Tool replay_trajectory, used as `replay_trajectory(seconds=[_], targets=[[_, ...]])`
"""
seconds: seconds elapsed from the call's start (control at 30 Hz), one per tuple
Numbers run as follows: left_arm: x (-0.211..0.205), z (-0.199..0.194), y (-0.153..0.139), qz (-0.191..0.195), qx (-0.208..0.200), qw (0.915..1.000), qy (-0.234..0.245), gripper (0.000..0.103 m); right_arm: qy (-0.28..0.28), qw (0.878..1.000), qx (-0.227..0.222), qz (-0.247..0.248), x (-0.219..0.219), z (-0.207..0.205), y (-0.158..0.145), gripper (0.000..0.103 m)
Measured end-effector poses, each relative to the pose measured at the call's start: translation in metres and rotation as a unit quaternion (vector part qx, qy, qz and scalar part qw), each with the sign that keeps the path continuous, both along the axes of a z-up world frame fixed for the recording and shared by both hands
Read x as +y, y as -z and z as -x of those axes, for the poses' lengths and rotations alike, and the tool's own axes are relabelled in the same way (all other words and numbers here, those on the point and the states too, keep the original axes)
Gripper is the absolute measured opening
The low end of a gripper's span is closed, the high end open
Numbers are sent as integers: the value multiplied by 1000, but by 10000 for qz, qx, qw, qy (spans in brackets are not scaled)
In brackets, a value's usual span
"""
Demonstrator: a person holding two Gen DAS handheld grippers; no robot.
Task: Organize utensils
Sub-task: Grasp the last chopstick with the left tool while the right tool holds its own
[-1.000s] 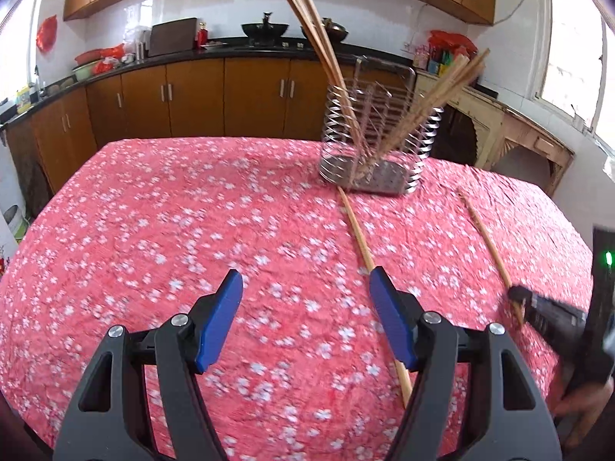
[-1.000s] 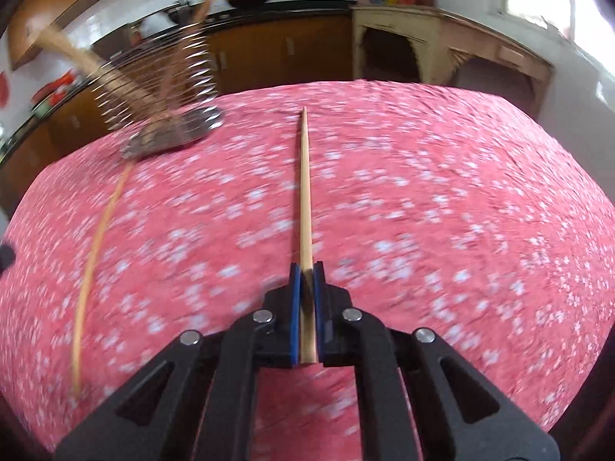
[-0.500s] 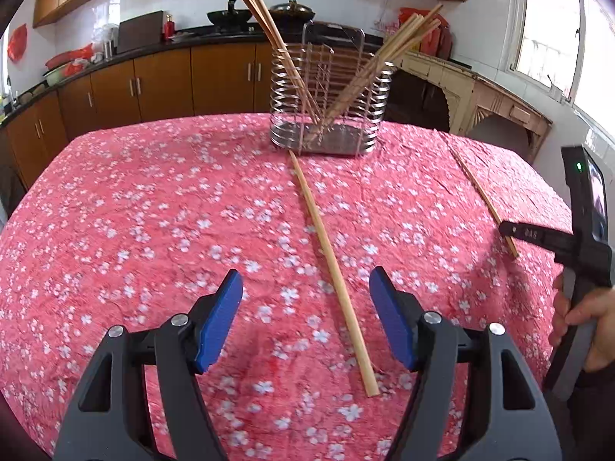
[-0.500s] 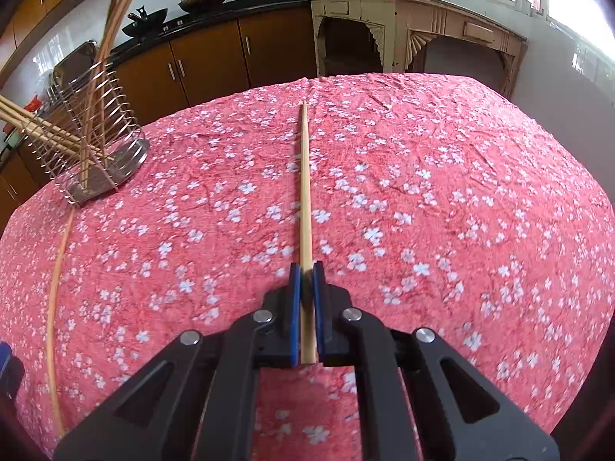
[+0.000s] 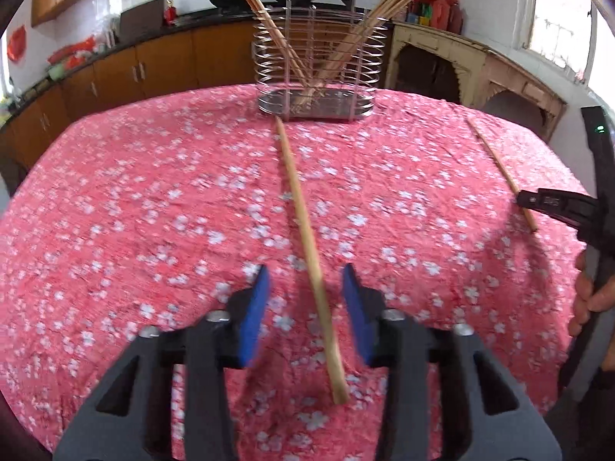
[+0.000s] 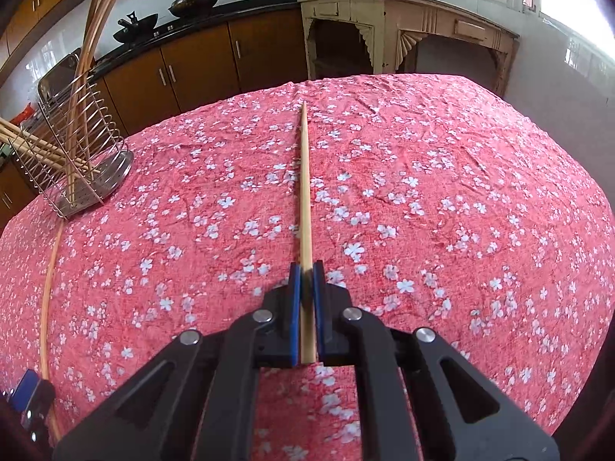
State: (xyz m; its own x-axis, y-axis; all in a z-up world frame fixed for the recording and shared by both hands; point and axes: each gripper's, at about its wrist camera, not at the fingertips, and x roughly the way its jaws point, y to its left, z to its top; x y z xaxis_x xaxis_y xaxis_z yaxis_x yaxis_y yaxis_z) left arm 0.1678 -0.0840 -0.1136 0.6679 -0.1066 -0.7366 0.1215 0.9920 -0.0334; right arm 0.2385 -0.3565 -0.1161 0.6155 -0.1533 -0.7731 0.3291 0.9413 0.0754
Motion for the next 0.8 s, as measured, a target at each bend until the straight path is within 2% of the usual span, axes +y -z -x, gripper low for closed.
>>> replay_trajectory(seconds=[0.03,0.07,0.3,0.47,0.53,0.57,0.67,0.73,0.8], targets=[[2,-1,0,23,9,10000,-41,17,-1,10000,-2,-4,-1,0,0,8],[5,-2,0,33,11,10000,-92,7,-1,10000,-5,-10,-2,0,0,8],[38,-5,2,131,47,9992,-368,7,7,10000,-29,-62,-2,1,1,8],[73,-25,-2,-2,84,9979,-638,7,1,10000,-32,-67,-2,2,1,8],[88,-38,-2,-41,185,9977,-654,7,-4,10000,-30,-63,-2,2,1,8],[98,-45,-4,128,262,9976,-625,7,-9,10000,-26,-56,-1,2,1,8],[107,-55,-8,-227,185,9976,-625,7,-40,10000,-9,-15,1,0,1,8],[115,-61,-5,-98,344,9971,-671,7,-58,10000,-2,-6,1,0,0,8],[118,-63,-4,-65,312,9974,-654,7,-63,10000,-7,-20,1,0,0,8]])
